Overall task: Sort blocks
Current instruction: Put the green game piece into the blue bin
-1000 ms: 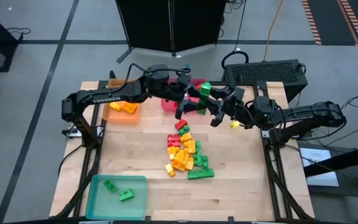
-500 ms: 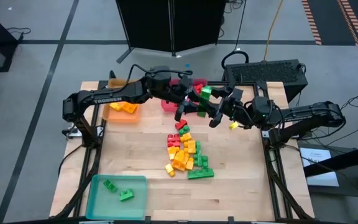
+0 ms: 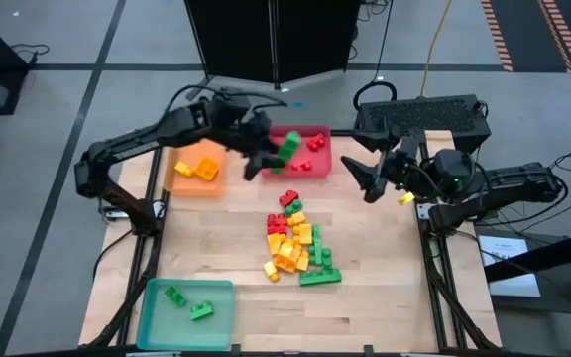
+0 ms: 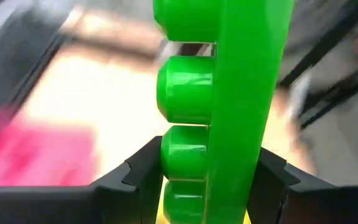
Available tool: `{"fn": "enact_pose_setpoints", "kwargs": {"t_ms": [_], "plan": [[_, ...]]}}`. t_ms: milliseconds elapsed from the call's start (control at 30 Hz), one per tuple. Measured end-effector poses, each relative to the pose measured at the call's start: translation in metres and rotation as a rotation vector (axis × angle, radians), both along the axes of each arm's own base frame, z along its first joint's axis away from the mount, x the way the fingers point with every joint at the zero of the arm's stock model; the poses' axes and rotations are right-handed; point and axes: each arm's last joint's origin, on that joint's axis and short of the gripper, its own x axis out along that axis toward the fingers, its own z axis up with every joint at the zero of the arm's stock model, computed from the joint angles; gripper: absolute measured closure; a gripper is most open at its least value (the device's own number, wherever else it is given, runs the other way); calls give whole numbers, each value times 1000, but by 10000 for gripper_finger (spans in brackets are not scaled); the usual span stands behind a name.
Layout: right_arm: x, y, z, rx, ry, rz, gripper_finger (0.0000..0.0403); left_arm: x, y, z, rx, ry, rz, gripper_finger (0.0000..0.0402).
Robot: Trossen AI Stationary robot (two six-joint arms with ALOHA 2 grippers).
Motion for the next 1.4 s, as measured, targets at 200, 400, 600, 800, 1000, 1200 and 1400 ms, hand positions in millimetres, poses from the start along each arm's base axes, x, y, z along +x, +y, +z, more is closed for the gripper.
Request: {"fn": "enact_pose_setpoints", "kwargs": {"t_ms": [200, 400, 600, 800, 1000, 1200, 1400], "plan": [[-6, 6, -2, 27, 29, 41, 81, -44, -22, -10, -33, 367, 50, 227], [-3, 10, -7, 39, 71, 67, 81, -80, -92, -14, -131, 504, -49, 227], [-3, 10, -11, 74, 104, 76, 81, -123, -156, -39, -280, 510, 58, 226], [-3, 10, -11, 81, 101, 77, 81, -145, -222, -86, -353, 532, -17, 226], [-3, 10, -12, 90, 105, 79, 81, -153, -272, -129, -314, 626, -124, 226], [1, 11, -22, 143, 179, 89, 81, -155, -300, -155, -222, 739, -188, 225], [15, 16, -45, 212, 337, 175, 81, -157, -312, -171, -198, 882, -311, 179]]}}
